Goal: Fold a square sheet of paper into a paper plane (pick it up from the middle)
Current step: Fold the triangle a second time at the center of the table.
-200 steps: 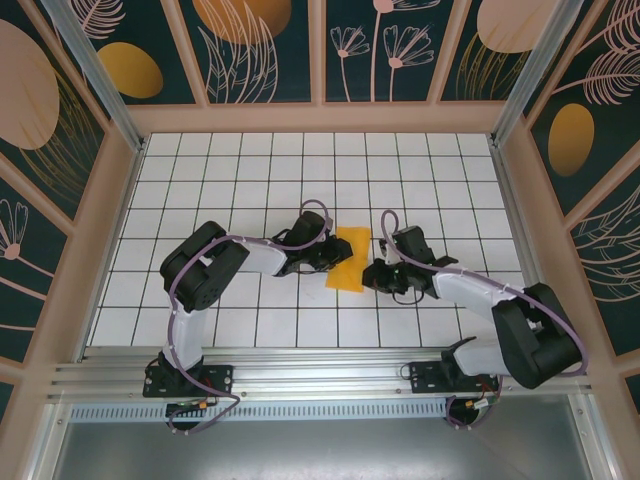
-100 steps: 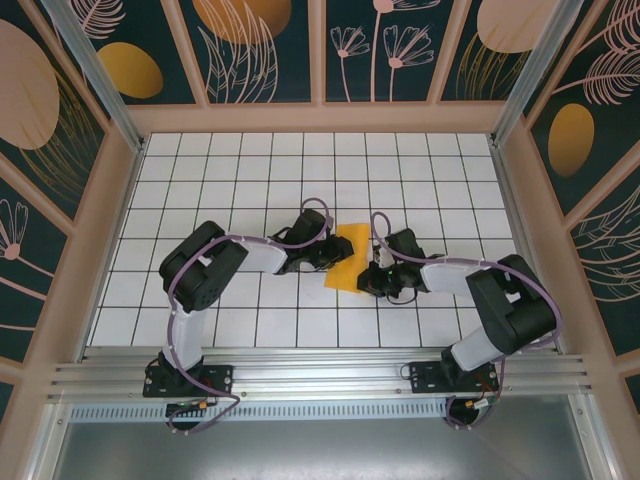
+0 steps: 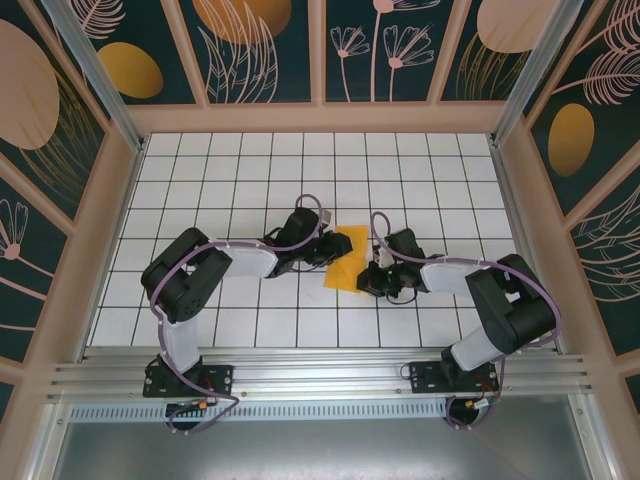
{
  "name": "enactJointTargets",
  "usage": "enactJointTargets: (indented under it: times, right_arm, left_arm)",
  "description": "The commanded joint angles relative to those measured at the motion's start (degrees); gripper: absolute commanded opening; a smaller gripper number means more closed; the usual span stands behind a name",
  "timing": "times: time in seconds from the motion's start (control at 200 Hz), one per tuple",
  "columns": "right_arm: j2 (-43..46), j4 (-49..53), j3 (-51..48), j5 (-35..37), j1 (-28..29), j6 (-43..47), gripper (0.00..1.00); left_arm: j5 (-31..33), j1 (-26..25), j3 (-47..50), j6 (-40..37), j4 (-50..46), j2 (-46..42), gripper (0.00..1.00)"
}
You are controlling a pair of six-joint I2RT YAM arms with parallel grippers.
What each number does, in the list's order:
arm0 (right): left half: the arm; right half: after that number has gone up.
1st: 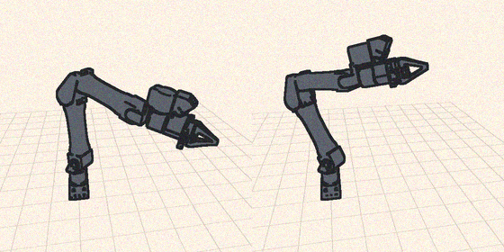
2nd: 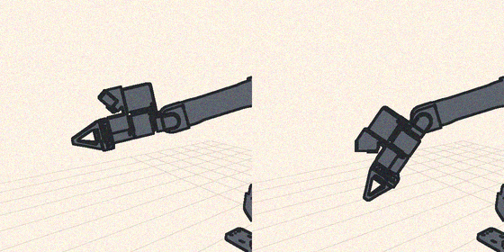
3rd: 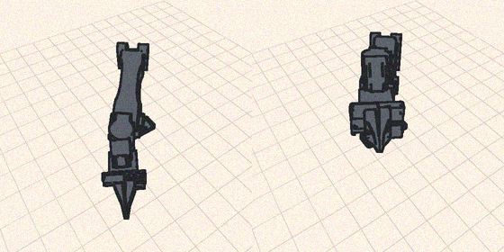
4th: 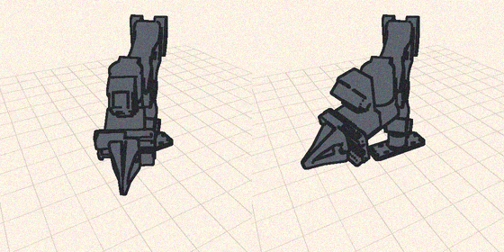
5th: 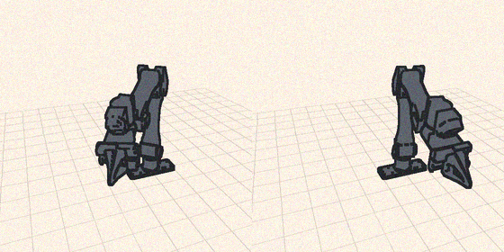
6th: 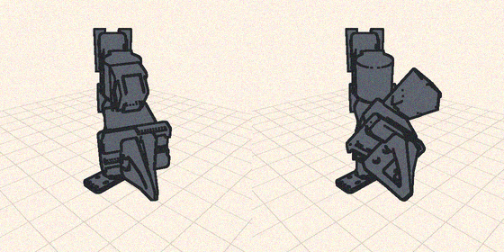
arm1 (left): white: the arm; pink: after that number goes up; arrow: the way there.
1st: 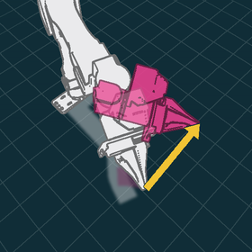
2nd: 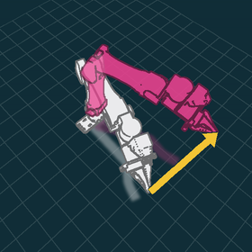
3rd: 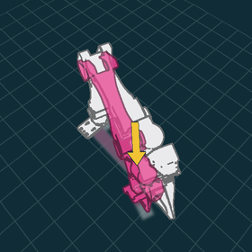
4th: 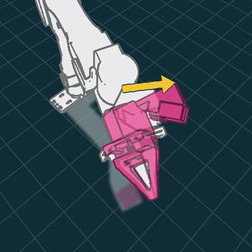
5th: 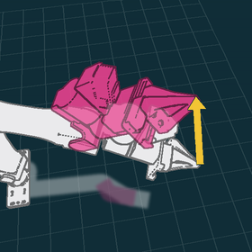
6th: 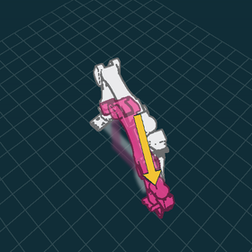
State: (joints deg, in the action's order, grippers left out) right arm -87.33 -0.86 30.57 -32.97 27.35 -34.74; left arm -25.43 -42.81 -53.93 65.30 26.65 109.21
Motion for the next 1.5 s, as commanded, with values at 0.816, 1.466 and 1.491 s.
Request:
enactJointTargets:
  times: [0.816, 1.466, 1.491]
  right_arm:
    - [-2.47, 5.97, -1.65, 7.88, -0.28, 1.80, 0.00]
    - [-3.11, 6.13, -1.65, 8.36, -0.24, 1.87, 0.00]
    - [-3.11, 6.13, -1.57, 8.28, -0.28, 1.96, 0.00]
  left_arm:
    - [10.99, -1.52, -0.48, -4.04, -0.60, 6.46, 0.30]
    - [13.07, 3.35, 0.41, -9.62, -1.43, 5.52, 0.36]
    - [13.04, 3.47, 0.21, -9.87, -1.43, 5.66, 0.36]
